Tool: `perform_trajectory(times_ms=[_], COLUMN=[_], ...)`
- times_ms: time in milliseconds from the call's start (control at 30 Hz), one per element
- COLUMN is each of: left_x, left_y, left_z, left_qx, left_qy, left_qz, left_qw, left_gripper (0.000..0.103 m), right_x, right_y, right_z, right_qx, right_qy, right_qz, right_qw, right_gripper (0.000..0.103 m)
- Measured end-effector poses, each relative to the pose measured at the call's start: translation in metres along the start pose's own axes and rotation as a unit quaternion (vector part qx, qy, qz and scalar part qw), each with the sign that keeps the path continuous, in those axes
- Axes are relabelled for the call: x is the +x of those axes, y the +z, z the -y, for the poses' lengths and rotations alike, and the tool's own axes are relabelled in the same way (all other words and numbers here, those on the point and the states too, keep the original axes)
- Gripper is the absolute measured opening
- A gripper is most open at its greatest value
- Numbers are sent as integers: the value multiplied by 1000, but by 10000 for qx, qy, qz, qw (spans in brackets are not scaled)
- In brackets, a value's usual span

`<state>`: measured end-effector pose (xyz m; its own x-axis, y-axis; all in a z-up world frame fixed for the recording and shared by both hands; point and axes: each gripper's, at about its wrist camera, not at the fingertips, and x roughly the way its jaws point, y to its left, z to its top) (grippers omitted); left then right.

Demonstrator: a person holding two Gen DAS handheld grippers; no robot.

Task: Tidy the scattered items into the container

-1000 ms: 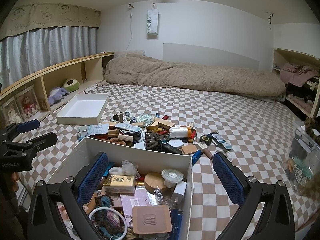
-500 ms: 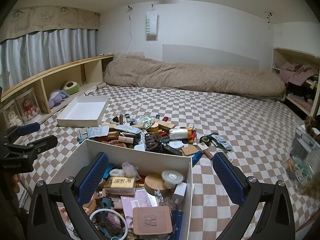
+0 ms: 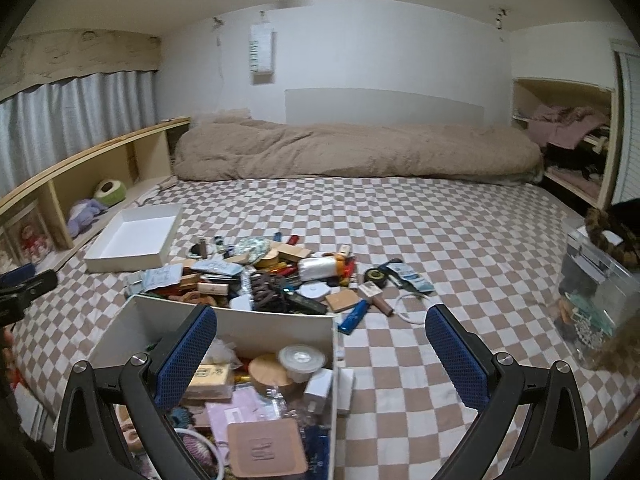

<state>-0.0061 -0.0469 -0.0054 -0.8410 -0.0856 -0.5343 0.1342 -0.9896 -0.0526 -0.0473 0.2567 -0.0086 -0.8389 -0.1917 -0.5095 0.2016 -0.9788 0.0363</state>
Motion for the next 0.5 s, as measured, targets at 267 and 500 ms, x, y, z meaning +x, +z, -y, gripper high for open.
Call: perform_trajectory(times_ms=[267,500], left_x=[10,27], left_y=[-2,-5], left_z=[-22,-42], left_qx=[-188,-384], left_qy=[154,223], left_qz=[-109,-219], left_qw=[9996,9988], left_gripper=[103,103], right_x=[11,31], right_y=[1,-5], right_z=[26,39], right_qx=[301,358], right_qy=[-242,-385], right_qz=[-33,-125], right_qw=[9992,9985], right_gripper=[103,103])
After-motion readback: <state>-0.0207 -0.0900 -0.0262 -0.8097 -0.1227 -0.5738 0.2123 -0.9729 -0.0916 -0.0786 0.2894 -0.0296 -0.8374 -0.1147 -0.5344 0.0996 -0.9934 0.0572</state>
